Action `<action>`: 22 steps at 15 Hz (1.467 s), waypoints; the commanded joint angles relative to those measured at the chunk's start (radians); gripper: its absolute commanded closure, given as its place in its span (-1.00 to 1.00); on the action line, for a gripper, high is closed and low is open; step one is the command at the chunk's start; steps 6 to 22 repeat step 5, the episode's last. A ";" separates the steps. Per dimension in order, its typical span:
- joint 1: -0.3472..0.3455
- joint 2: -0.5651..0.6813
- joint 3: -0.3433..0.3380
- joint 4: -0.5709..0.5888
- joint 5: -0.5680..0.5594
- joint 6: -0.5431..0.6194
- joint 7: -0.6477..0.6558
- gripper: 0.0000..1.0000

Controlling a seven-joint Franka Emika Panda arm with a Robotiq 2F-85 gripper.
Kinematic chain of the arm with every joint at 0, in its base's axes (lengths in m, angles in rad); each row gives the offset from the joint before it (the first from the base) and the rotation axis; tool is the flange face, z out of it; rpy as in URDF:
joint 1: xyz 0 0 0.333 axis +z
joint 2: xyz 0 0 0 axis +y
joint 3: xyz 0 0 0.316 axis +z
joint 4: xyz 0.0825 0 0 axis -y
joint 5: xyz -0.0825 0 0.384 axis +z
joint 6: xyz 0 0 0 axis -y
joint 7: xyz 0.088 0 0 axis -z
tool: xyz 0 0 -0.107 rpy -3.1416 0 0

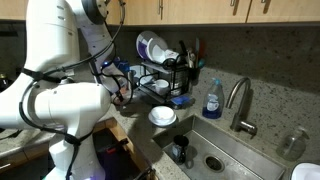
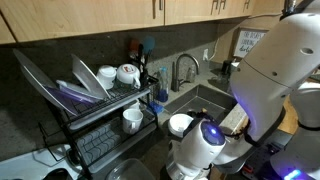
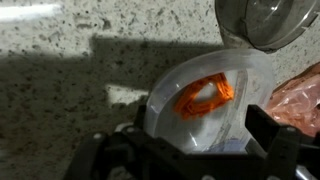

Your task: Put the white cup upright on the bottom rack, then remove the lid from the bottom rack

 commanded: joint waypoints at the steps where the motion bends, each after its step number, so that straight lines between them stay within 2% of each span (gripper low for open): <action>1: 0.000 -0.005 0.005 0.000 -0.006 -0.012 0.000 -1.00; 22: 0.000 -0.020 0.010 0.000 -0.012 -0.030 -0.001 -1.00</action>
